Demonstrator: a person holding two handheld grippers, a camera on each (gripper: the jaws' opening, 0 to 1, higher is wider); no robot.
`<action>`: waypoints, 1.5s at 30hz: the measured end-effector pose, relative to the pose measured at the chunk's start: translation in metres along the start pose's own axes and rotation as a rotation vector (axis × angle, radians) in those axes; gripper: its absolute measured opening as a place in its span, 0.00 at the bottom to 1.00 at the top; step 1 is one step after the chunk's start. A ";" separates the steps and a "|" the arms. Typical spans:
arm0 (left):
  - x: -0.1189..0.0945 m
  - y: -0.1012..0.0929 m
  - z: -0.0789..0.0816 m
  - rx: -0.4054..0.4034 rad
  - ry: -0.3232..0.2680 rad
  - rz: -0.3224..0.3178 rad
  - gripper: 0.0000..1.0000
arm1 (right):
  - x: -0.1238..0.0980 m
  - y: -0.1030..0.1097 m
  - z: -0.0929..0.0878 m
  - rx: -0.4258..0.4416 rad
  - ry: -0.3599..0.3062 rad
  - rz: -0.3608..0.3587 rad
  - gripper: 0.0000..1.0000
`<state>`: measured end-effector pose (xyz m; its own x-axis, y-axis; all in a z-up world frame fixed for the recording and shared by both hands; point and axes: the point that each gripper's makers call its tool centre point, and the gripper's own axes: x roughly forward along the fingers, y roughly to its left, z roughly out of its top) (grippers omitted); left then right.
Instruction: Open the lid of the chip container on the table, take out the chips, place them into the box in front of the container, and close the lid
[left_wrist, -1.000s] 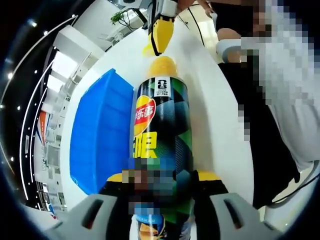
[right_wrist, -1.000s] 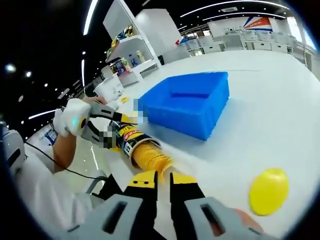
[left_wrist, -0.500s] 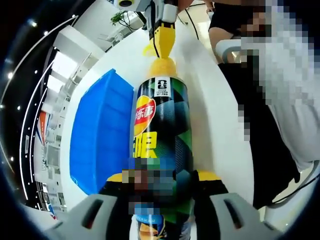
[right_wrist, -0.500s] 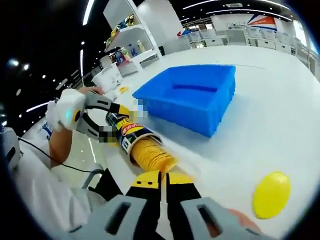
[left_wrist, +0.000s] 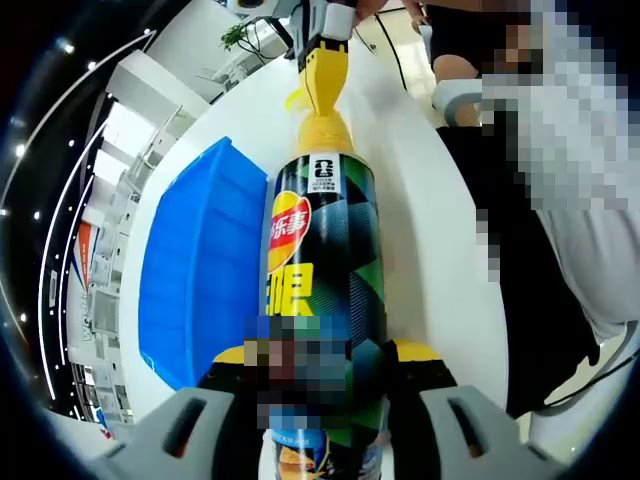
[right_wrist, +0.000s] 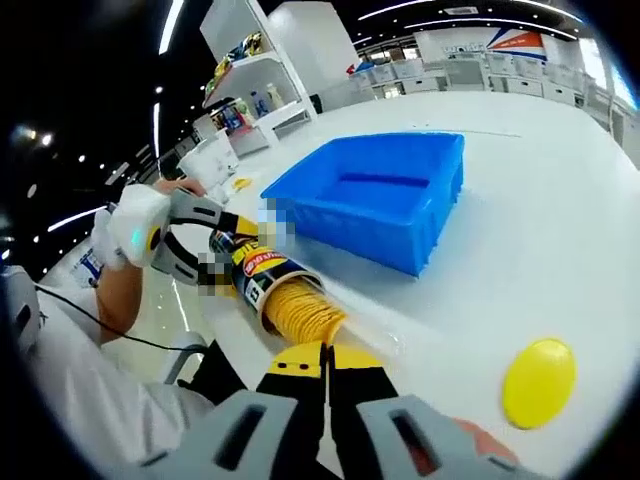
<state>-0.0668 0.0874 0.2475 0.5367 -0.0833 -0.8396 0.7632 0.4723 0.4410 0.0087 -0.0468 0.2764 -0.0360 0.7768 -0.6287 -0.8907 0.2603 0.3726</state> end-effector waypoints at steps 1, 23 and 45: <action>0.000 0.000 0.000 0.001 0.001 0.000 0.48 | -0.001 -0.001 0.001 0.011 0.000 -0.003 0.02; 0.001 -0.001 0.000 -0.001 0.015 -0.007 0.49 | -0.039 -0.007 0.011 0.014 -0.037 -0.025 0.02; 0.001 -0.001 0.000 -0.006 0.021 -0.011 0.49 | -0.076 -0.006 0.048 0.056 -0.168 0.029 0.02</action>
<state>-0.0668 0.0869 0.2463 0.5210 -0.0700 -0.8507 0.7667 0.4763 0.4304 0.0385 -0.0802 0.3544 0.0190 0.8680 -0.4962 -0.8637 0.2642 0.4291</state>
